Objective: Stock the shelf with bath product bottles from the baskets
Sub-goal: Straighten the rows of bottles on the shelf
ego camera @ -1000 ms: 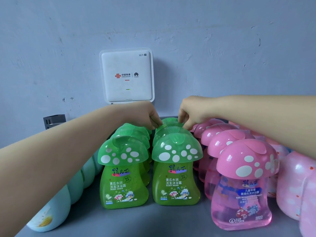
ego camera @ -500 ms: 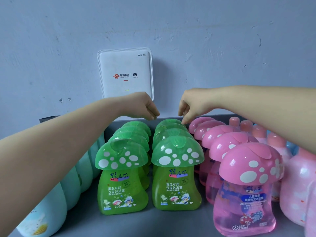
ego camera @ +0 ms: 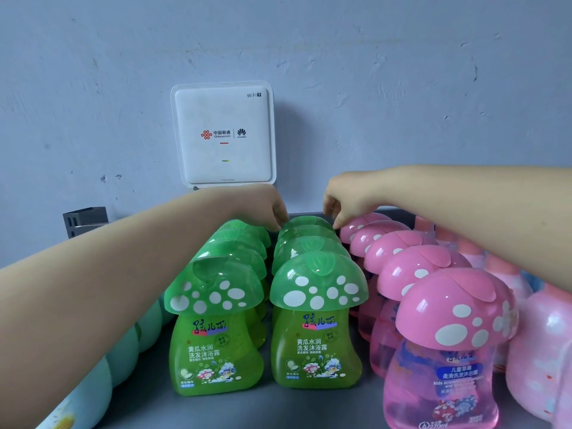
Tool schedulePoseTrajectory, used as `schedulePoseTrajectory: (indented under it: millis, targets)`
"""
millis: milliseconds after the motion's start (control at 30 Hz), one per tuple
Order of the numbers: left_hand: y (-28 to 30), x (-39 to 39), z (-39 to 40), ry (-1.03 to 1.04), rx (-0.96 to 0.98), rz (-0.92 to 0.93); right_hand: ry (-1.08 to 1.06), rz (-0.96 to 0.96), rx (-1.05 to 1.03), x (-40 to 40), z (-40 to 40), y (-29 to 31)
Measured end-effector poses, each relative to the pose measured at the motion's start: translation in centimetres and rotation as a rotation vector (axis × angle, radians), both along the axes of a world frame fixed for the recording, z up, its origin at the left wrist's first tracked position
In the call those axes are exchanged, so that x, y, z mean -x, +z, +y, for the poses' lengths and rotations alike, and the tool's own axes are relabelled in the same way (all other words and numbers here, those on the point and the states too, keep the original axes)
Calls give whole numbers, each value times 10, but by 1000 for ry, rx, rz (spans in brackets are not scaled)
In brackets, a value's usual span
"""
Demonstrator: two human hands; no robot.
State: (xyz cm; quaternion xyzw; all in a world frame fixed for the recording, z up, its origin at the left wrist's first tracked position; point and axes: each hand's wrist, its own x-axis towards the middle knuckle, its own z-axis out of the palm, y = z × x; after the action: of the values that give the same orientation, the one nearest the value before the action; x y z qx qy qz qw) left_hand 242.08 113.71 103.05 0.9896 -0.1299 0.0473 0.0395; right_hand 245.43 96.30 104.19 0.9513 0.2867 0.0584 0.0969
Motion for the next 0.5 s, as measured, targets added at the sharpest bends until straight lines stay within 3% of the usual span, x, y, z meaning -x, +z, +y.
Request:
schedulePoseTrajectory:
  millis: [500]
  targets:
    - [-4,-11,3,-2,13,16,31,-24,-50,-14,5,-12]
